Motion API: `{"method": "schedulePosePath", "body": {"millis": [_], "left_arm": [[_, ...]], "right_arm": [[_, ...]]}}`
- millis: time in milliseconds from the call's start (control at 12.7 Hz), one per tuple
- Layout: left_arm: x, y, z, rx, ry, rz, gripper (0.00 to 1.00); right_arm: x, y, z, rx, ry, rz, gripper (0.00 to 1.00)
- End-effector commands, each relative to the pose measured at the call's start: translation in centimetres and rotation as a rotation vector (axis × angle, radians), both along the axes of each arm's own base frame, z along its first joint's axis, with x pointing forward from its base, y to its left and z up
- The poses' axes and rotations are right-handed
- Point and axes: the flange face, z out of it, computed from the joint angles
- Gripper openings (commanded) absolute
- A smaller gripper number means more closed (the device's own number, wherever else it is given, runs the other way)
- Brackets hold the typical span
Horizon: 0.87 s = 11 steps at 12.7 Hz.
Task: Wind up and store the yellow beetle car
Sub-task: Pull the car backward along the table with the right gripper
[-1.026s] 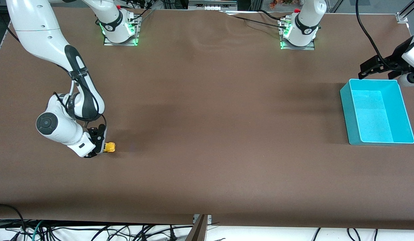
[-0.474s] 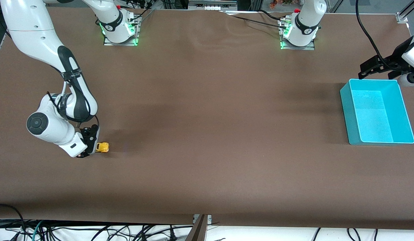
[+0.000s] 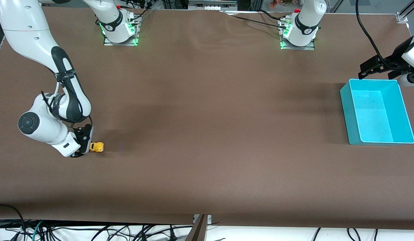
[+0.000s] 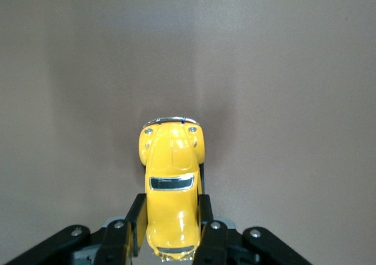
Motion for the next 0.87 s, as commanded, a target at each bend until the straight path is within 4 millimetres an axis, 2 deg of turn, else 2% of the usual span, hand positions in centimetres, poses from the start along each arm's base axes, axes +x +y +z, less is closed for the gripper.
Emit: {"method": "schedulePosePath", "body": {"millis": [0,632,789], "left_arm": [[0.3,0.0,0.4,-0.004,-0.009,0.011,1.00],[0.3,0.0,0.4,-0.004,-0.009,0.011,1.00],[0.3,0.0,0.4,-0.004,-0.009,0.011,1.00]], "right_arm": [[-0.8,-1.7,-1.7,0.020,0.019,0.004,0.31],[-0.9,-3.8,-1.8,0.031,0.016,0.020,0.31],[-1.0,-4.8,-1.8,0.037,0.014,0.028,0.31]]}}
